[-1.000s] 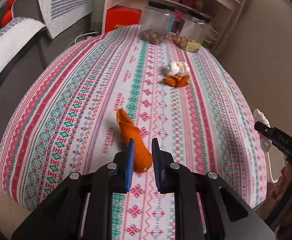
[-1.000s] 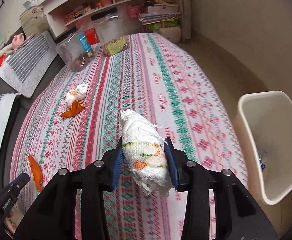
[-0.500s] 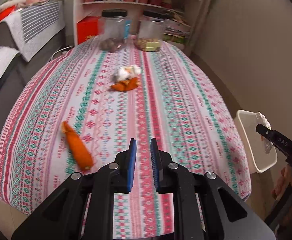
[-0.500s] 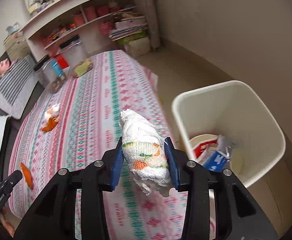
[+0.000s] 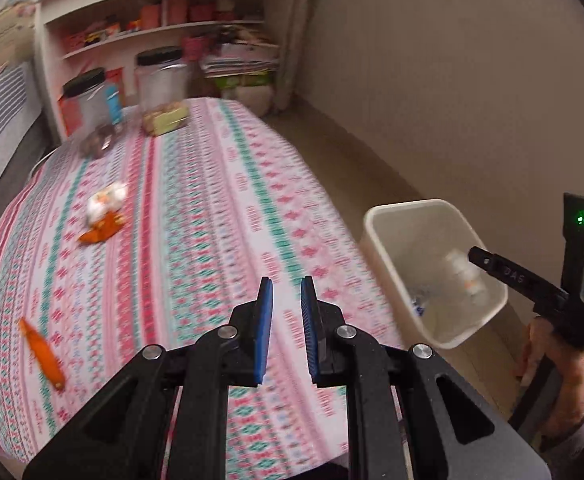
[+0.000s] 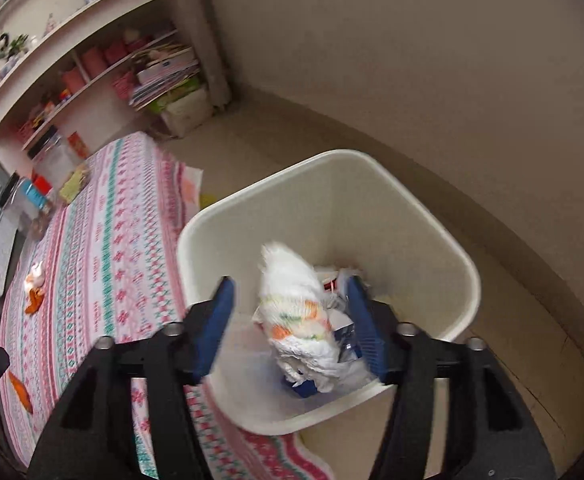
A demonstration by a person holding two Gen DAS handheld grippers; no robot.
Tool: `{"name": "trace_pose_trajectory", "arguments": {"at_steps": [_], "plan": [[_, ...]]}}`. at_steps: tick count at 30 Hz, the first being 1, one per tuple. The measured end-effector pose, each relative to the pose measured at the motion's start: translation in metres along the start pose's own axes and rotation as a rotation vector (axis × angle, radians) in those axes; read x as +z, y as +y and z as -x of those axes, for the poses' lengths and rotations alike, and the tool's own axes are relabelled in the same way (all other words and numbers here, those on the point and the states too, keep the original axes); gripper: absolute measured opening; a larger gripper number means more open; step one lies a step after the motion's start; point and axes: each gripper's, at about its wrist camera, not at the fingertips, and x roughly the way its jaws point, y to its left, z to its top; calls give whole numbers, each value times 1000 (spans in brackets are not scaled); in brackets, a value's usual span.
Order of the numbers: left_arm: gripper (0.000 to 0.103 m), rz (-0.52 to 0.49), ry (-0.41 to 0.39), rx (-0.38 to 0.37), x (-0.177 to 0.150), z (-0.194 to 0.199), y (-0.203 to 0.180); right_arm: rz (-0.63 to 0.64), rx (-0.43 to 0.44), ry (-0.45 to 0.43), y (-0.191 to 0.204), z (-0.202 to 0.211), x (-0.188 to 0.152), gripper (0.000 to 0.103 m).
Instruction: Collect trash
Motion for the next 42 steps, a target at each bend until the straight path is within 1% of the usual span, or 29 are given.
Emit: {"name": "trace_pose_trajectory", "arguments": {"at_steps": [3, 6, 8, 9, 12, 14, 16, 17, 18, 19, 21, 22, 23, 24, 25, 26, 27, 28, 29, 31, 34, 36, 39, 40, 42], "plan": [[15, -44, -10, -36, 11, -5, -28, -42, -23, -17, -21, 7, 1, 76], [15, -80, -13, -78, 22, -12, -59, -82, -52, -34, -40, 14, -2, 83], [15, -92, -3, -116, 28, -20, -80, -114, -72, -34, -54, 18, -6, 85], [15, -95, 1, -128, 29, -22, -86, -124, -79, -32, -60, 20, -8, 85], [15, -84, 23, -197, 37, -33, -105, -158, -102, -22, -76, 22, -13, 86], [15, -71, 42, -221, 42, -41, -113, -171, -111, -20, -82, 24, -15, 86], [15, -36, 57, -239, 46, -47, -114, -176, -116, -25, -85, 28, -15, 86], [15, -20, 54, -231, 47, -47, -110, -173, -114, -29, -85, 30, -14, 86], [16, -7, 44, -207, 46, -46, -106, -168, -110, -34, -84, 32, -13, 86], [17, 11, 31, -158, 43, -45, -96, -162, -105, -39, -82, 33, -13, 88], [17, 80, 33, -53, 37, -46, -65, -146, -84, -45, -72, 34, -14, 89], [23, 143, 45, 23, 31, -46, -38, -137, -68, -42, -66, 32, -14, 89], [30, 193, 52, 79, 26, -45, -15, -120, -45, -34, -56, 30, -15, 89], [34, 255, 54, 161, 17, -42, 18, -103, -31, -28, -49, 29, -16, 89], [41, 285, 54, 221, 12, -40, 37, -82, -16, -24, -39, 27, -16, 89], [46, 317, 56, 298, 4, -37, 61, -59, 0, -22, -29, 26, -17, 89], [47, 344, 61, 359, -3, -34, 81, -32, 17, -20, -16, 25, -18, 90], [49, 389, 73, 424, -12, -31, 110, -12, 30, -18, -7, 25, -18, 91], [50, 433, 86, 462, -20, -28, 133, 16, 48, -15, 6, 25, -19, 92], [52, 514, 112, 508, -35, -21, 174, 48, 65, -13, 21, 25, -20, 93], [56, 569, 136, 540, -48, -17, 207, 92, 84, 1, 41, 24, -23, 95], [56, 623, 169, 537, -58, -22, 229, 115, 84, 11, 48, 24, -26, 96], [56, 679, 222, 489, -68, -33, 241, 120, 76, 22, 50, 25, -30, 96], [56, 661, 207, 496, -68, -34, 240, 117, 73, 27, 48, 26, -31, 96], [56, 624, 206, 480, -65, -37, 233, 101, 60, 31, 42, 26, -32, 96]]}}
